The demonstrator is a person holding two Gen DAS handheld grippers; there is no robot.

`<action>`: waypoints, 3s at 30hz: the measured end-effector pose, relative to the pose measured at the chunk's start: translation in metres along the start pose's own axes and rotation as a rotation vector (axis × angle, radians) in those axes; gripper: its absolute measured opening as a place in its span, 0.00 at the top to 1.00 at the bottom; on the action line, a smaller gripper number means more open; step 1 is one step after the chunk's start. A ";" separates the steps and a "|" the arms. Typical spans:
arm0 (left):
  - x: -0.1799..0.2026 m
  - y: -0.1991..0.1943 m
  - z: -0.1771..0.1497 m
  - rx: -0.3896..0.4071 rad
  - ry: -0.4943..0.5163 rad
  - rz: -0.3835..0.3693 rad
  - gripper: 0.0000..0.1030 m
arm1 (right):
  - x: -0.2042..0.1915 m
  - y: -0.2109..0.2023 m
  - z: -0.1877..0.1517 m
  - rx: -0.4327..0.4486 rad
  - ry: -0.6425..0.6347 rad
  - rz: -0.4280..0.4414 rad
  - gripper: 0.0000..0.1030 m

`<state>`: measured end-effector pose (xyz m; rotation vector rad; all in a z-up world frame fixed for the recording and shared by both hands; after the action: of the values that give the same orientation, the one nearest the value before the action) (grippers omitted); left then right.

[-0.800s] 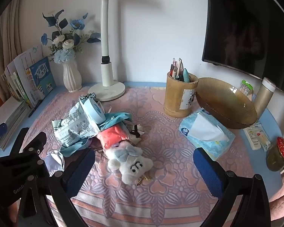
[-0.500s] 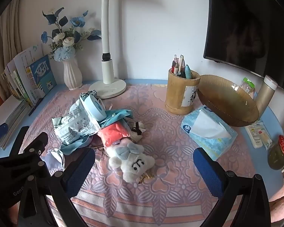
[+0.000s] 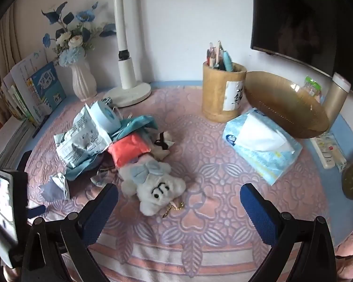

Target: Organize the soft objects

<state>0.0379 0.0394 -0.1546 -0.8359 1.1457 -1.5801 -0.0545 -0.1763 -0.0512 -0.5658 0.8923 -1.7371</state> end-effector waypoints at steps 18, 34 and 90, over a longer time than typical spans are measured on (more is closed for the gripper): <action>-0.014 -0.161 0.038 0.445 -0.006 -0.077 0.01 | -0.016 -0.039 0.008 0.086 -0.086 0.007 0.00; -0.040 -0.140 0.017 0.485 -0.021 -0.063 0.01 | -0.035 -0.015 -0.014 -0.004 -0.109 0.057 0.00; 0.001 -0.117 0.020 0.417 0.113 -0.074 0.01 | -0.047 -0.002 -0.019 -0.047 -0.130 0.031 0.00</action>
<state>0.0196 0.0419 -0.0371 -0.5220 0.8234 -1.8627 -0.0540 -0.1266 -0.0593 -0.6849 0.8476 -1.6357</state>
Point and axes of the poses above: each gripper's, at about its wrist camera, not at the fingertips, and y roughly the way its jaws point, x to its right, z to its top, the point moved 1 cm from there along y, roughly the way its jaws point, and after that the axes turned 4 degrees about -x, right-handed, at the moved point
